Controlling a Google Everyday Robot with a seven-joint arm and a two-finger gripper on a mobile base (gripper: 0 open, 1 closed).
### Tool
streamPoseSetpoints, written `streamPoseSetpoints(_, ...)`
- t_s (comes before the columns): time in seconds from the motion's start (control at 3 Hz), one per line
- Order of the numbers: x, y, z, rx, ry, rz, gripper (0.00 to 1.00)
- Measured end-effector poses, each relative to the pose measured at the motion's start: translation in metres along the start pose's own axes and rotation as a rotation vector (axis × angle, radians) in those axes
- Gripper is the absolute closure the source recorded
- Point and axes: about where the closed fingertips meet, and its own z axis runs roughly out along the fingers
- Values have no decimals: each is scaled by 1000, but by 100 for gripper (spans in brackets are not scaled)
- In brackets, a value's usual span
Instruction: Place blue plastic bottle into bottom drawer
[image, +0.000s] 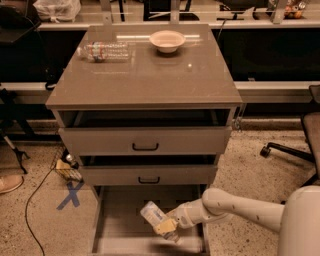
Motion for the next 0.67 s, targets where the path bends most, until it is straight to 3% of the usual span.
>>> streamPoseSetpoints(0.33, 0, -33, 30, 25, -55, 38, 100)
streamPoseSetpoints(0.67, 6, -62, 58, 50, -73, 90, 82)
